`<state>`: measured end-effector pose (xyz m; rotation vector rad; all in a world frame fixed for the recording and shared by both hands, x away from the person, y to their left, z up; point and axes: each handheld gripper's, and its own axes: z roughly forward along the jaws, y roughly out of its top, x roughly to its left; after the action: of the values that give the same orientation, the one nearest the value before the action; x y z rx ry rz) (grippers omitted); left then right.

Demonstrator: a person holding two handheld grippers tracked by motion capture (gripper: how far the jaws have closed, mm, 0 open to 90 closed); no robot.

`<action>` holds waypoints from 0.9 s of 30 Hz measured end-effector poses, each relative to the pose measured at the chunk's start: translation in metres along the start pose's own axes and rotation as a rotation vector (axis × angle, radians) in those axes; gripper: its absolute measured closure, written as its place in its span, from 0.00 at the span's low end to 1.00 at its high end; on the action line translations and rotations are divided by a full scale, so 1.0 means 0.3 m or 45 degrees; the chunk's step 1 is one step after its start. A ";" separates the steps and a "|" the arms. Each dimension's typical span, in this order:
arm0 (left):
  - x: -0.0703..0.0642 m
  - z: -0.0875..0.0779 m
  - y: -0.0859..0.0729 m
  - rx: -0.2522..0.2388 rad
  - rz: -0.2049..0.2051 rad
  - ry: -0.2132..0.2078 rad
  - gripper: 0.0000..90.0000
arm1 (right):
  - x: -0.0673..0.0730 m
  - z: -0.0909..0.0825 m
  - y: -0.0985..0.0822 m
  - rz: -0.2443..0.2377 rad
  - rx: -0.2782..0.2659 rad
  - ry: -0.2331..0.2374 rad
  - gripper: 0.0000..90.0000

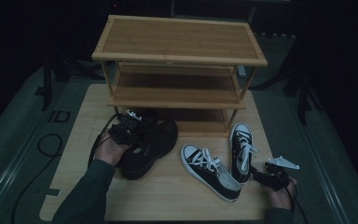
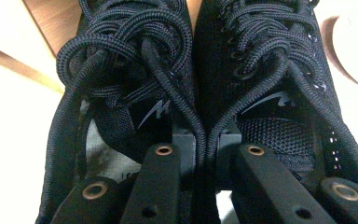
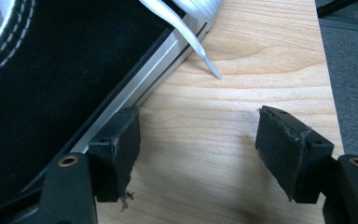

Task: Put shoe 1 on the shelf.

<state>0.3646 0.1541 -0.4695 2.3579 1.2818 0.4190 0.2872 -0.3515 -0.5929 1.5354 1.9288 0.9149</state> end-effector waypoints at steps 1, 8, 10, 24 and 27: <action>-0.001 0.005 0.004 -0.002 0.000 -0.001 0.93 | 0.000 0.000 0.000 0.000 0.000 0.000 0.34; -0.019 0.031 0.048 -0.006 -0.005 0.028 0.93 | 0.000 0.000 0.000 -0.001 0.000 0.000 0.34; -0.033 0.048 0.082 -0.005 0.000 0.059 0.93 | 0.000 0.000 0.000 -0.001 0.000 0.000 0.34; -0.074 0.134 0.184 -0.042 -0.076 0.167 0.93 | -0.001 0.000 0.000 -0.001 0.000 0.002 0.34; -0.094 0.167 0.210 -0.057 -0.134 0.232 0.93 | -0.001 0.000 0.000 -0.001 0.000 0.002 0.34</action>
<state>0.4176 0.0885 -0.4834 2.2454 1.4554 0.6345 0.2874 -0.3517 -0.5929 1.5344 1.9307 0.9164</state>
